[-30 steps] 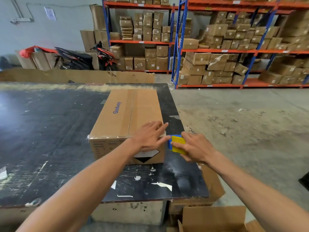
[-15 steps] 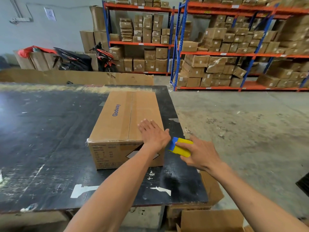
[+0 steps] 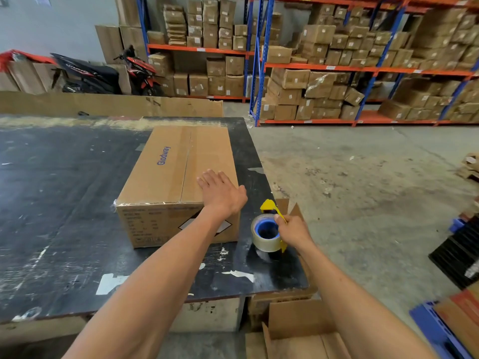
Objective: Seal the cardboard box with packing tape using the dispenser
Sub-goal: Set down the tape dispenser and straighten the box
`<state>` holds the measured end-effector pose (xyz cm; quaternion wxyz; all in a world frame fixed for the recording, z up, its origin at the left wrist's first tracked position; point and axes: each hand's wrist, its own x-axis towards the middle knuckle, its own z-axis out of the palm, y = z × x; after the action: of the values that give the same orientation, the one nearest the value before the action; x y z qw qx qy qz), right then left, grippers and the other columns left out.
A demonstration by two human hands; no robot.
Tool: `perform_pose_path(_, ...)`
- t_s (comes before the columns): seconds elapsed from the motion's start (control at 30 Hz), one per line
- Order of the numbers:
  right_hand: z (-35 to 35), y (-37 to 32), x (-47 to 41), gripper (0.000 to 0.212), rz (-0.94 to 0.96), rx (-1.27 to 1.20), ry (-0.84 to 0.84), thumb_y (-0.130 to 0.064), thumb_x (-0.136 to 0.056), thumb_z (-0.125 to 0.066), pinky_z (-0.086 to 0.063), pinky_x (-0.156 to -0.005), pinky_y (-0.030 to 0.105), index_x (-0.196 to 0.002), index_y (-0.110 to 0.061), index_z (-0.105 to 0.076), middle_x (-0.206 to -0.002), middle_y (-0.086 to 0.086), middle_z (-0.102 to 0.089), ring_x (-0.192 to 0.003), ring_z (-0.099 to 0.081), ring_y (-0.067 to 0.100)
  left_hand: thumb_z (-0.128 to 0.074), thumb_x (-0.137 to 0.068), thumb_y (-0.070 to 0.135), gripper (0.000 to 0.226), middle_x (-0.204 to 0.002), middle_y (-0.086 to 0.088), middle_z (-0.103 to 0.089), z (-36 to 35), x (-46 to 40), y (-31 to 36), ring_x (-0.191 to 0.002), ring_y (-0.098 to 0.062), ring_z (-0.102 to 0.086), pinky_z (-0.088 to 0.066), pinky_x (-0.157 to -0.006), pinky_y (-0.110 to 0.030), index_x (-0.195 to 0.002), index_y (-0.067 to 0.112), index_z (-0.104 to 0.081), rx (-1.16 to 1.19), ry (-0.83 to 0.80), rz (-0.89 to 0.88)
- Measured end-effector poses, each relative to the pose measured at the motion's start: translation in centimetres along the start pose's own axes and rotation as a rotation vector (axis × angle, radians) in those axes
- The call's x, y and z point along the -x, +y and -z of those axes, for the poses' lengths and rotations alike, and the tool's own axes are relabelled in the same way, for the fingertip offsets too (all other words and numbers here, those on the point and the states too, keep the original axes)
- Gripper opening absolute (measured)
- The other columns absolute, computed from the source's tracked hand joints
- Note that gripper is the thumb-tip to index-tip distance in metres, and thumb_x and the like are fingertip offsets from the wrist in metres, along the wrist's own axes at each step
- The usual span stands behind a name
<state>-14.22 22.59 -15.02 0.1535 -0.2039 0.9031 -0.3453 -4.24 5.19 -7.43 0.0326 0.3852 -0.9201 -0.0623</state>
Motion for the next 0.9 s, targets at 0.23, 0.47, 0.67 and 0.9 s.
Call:
perform_pose_path(0.23, -1.9, 0.7, -1.0, 0.037, -0.097, 0.005, 0.068, -0.040, -0.096, -0.061, -0.032, -0.070, 0.032, -0.067, -0.016, -0.062, -0.088, 0.020, -0.066, -0.101, -0.054, 0.035, -0.019, -0.097, 0.056, 0.083, -0.160, -0.033, -0.001, -0.1, -0.1, 0.1, -0.149, -0.047, 0.002, 0.000, -0.119, -0.059, -0.155, -0.002, -0.007, -0.017, 0.003, 0.007)
perform_pose_path(0.47, 0.5, -2.7, -3.7, 0.050, 0.104, 0.166, 0.057, -0.032, -0.089, -0.070, -0.046, -0.094, 0.038, -0.134, -0.014, -0.060, -0.131, 0.013, -0.064, -0.120, -0.057, 0.033, -0.019, -0.097, 0.056, 0.083, -0.160, -0.033, -0.001, 0.0, 0.0, -0.1, -0.149, -0.047, 0.001, 0.000, -0.119, -0.059, -0.155, -0.002, -0.008, -0.016, 0.015, 0.004)
perform_pose_path(0.67, 0.8, -11.1, -7.0, 0.056, 0.577, 0.277, -0.097, -0.032, -0.105, -0.044, -0.021, -0.120, 0.045, -0.157, -0.029, -0.023, -0.167, -0.003, -0.011, -0.151, -0.016, 0.021, -0.018, -0.098, 0.056, 0.082, -0.161, -0.032, -0.002, 0.0, 0.3, -0.9, -0.149, -0.046, 0.000, 0.000, -0.120, -0.057, -0.155, -0.002, -0.007, -0.037, 0.022, -0.035)
perform_pose_path(0.9, -2.9, -14.7, -6.1, 0.051, 0.699, 0.435, -0.302, -0.043, -0.108, -0.021, 0.005, -0.121, 0.049, -0.158, -0.033, -0.017, -0.167, -0.001, -0.003, -0.152, 0.009, 0.022, -0.021, -0.100, 0.058, 0.080, -0.163, -0.026, -0.004, 1.1, 1.0, -8.7, -0.151, -0.038, -0.001, -0.003, -0.121, -0.052, -0.156, 0.002, -0.009, -0.048, 0.010, -0.239)
